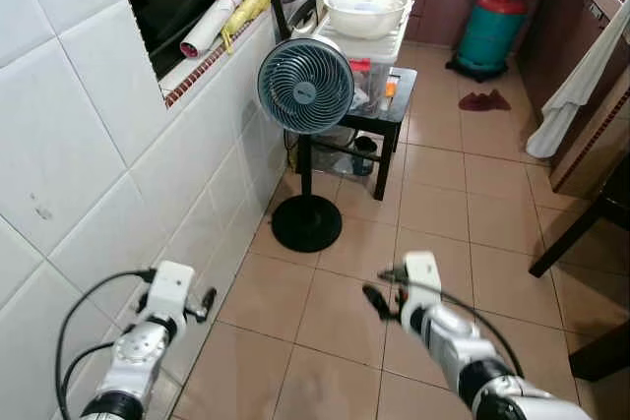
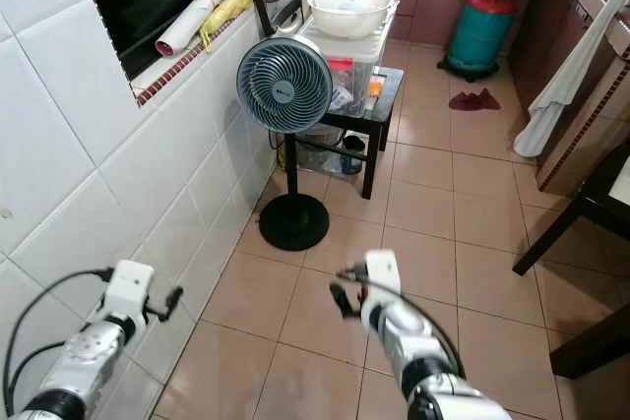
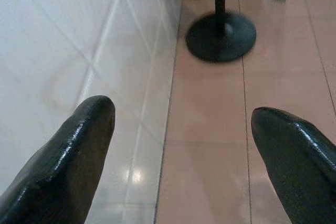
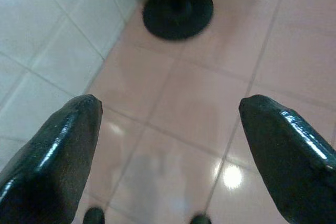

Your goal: Setting the table

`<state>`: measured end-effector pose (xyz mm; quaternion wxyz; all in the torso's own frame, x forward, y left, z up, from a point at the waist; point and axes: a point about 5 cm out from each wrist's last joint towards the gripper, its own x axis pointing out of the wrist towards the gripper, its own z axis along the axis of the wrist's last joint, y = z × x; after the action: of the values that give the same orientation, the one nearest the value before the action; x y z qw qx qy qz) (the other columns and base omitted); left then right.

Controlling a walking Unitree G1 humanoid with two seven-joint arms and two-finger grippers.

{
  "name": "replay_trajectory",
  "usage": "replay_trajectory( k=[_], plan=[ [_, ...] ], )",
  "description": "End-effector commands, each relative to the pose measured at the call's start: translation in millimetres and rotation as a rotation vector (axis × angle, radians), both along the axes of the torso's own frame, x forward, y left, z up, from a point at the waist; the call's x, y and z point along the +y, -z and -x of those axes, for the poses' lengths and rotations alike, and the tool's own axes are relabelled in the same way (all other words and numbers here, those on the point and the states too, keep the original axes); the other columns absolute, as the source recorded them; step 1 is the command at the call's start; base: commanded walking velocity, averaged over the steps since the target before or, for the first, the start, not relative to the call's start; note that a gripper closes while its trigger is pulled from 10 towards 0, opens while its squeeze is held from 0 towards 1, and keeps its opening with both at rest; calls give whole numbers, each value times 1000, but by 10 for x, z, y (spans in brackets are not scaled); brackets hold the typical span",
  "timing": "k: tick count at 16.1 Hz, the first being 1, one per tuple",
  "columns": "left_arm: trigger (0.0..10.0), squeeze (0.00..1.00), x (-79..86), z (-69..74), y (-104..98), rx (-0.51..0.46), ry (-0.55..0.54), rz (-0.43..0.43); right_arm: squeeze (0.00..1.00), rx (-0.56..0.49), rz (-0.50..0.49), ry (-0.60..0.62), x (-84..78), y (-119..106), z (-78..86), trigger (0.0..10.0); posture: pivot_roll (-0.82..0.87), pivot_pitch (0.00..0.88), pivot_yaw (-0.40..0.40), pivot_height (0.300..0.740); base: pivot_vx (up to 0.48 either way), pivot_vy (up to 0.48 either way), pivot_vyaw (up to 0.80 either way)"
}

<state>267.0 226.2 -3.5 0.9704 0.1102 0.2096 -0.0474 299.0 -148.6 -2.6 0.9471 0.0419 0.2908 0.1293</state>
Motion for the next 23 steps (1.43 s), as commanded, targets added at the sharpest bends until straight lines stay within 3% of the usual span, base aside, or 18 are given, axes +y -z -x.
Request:
replay_trajectory(
  k=[1,3,5,9,11,12,14,16,17,19,23],
  plan=[
    [10000,0,-36,81,42,-14,-17,41,0,-31,-20,-15,-20,-45,-29,10000,-8,0,2,740,0,0,0],
    [10000,0,-237,169,48,-69,-14,128,0,-89,-47,13,-111,-94,-40,10000,8,0,-12,740,0,0,0],
    [10000,0,-301,254,25,-126,-13,132,0,-147,-61,21,-158,-121,-13,10000,9,0,-20,740,0,0,0],
    [10000,0,-175,589,-280,-291,-200,136,0,-395,-29,69,-405,-397,157,10000,7,0,-11,740,0,0,0],
    [10000,0,-121,699,-356,-322,-264,127,0,-379,-55,75,-453,-428,309,10000,7,5,-14,740,0,0,0],
    [10000,0,-152,748,-432,-335,-265,180,0,-406,-34,46,-428,-467,462,10000,3,18,-15,740,0,0,0],
    [10000,0,-219,726,-596,-354,-189,242,0,-418,-62,35,-390,-555,556,10000,7,45,-25,740,0,0,0],
    [10000,0,-272,769,-677,-310,-141,297,0,-411,-83,-8,-334,-676,597,10000,10,64,-27,740,0,0,0],
    [10000,0,-309,784,-654,-246,-62,304,0,-388,-79,-67,-273,-700,595,10000,12,75,-30,740,0,0,0],
    [10000,0,-356,706,-685,-232,52,284,0,-378,-34,-130,-245,-732,581,10000,4,81,-30,740,0,0,0],
    [10000,0,-376,683,-639,-181,39,284,0,-339,30,-103,-338,-720,620,10000,-11,95,-17,740,0,0,0]
  ],
)
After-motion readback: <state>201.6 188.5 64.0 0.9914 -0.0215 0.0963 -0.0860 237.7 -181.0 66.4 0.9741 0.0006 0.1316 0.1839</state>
